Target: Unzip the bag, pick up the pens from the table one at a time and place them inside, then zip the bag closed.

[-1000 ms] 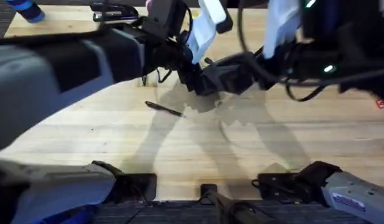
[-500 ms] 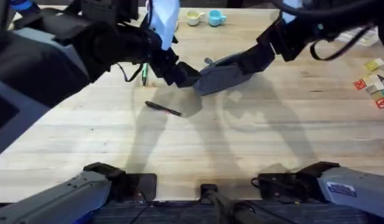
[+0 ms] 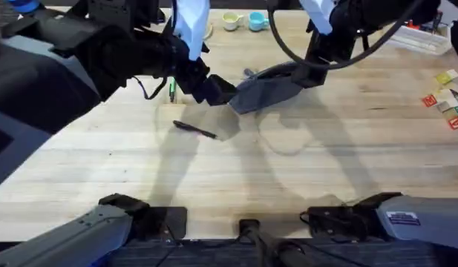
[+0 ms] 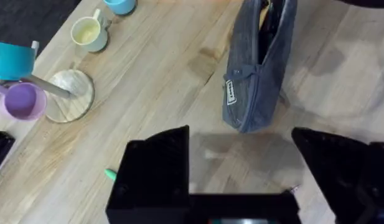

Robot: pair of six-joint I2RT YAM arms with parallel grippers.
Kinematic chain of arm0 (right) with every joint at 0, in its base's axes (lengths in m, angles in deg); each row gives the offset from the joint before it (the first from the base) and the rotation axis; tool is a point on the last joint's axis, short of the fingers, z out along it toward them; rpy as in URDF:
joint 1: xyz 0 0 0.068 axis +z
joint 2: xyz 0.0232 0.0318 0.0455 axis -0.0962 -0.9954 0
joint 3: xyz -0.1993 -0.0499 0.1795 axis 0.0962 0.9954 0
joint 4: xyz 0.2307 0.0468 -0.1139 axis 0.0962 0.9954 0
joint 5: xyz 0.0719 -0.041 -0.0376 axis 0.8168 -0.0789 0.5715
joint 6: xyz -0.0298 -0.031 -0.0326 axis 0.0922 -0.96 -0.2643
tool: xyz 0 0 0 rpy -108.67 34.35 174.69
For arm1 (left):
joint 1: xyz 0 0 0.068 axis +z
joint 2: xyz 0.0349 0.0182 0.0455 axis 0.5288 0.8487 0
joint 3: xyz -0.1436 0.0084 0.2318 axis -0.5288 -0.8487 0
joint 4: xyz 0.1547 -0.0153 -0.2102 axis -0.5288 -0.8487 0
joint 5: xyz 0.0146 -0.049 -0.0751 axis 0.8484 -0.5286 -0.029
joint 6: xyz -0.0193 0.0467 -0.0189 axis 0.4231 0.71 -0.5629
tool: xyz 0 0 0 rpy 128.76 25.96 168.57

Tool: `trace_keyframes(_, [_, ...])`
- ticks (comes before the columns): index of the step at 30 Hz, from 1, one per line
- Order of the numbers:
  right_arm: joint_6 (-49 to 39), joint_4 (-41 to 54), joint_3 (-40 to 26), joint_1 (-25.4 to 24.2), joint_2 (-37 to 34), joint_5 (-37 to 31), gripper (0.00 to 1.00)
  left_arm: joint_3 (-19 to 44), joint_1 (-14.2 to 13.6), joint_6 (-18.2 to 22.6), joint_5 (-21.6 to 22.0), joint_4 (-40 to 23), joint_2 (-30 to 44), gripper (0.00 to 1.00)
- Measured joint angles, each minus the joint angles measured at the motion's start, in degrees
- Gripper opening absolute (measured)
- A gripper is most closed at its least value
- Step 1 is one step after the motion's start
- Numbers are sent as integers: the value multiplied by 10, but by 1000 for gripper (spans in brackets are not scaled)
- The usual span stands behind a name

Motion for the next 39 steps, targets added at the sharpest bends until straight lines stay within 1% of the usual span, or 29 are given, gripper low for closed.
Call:
trace_keyframes(6, [-19,-1,0,0,0,-4,996,0,0,0,0,0,0,993])
trace_keyframes(11, [-27,-30,0,0,0,-4,990,0,0,0,0,0,0,993])
trace_keyframes(12, [-31,-30,0,0,0,-4,937,0,0,0,0,0,0,993])
trace_keyframes(13, [-30,-31,0,0,0,-4,809,0,0,0,0,0,0,993])
trace_keyframes(17, [-31,-30,0,0,0,13,210,0,0,0,0,-1,0,993])
trace_keyframes(18, [-31,-30,0,0,0,21,82,0,0,0,0,-1,0,993])
trace_keyframes(19, [-32,-29,0,0,0,29,44,0,0,0,0,-1,0,993])
trace_keyframes(25, [-64,-14,0,0,0,59,32,0,0,0,0,-1,0,993])
trace_keyframes(28, [-99,-6,-1,0,-5,66,32,0,0,0,0,-1,0,993])
trace_keyframes(29, [-145,5,-1,0,-23,73,31,0,0,0,0,-1,0,993])
trace_keyframes(31, [-169,4,-1,0,-38,76,31,0,0,0,0,-1,0,993])
trace_keyframes(39, [-209,-4,-1,0,-96,80,31,0,0,0,0,-1,0,993])
